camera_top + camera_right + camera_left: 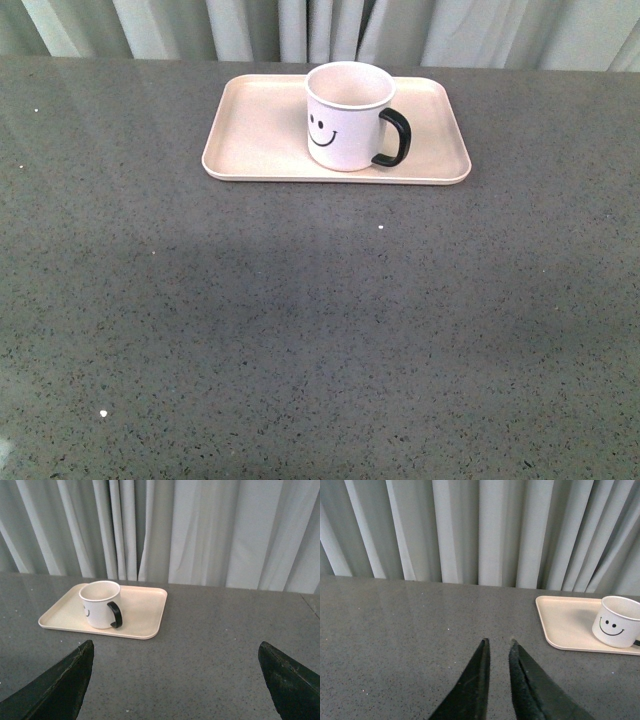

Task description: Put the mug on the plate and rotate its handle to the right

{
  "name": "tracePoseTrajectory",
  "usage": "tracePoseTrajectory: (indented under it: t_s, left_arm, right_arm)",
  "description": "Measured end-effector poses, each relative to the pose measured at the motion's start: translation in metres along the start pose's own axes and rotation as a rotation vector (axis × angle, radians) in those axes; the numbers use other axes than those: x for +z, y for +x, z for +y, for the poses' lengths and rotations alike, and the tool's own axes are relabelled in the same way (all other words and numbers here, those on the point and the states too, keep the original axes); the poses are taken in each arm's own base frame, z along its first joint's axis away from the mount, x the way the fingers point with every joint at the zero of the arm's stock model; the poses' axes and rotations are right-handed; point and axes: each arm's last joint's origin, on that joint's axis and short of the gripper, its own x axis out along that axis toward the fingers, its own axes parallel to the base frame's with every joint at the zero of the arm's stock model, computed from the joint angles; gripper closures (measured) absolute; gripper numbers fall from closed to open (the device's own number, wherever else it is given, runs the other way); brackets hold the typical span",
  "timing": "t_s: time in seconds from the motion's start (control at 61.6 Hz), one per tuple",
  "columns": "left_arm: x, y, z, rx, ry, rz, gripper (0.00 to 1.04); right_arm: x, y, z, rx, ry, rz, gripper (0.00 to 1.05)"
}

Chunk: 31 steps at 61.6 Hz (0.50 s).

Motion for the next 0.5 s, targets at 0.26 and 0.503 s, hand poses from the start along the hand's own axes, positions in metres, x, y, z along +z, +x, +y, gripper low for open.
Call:
tracePoseTrajectory:
  t_s: [0.26, 0.503]
  left_arm:
    - [0.0000, 0.0000, 0.0000, 0.000, 0.000, 0.000, 0.38]
    - [0.0000, 0.0000, 0.0000, 0.000, 0.002, 0.000, 0.10]
  right_arm:
    - [0.0000, 0.0000, 0.0000, 0.000, 0.000, 0.000, 0.09]
    - [0.0000, 0.0000, 0.0000, 0.000, 0.000, 0.000, 0.09]
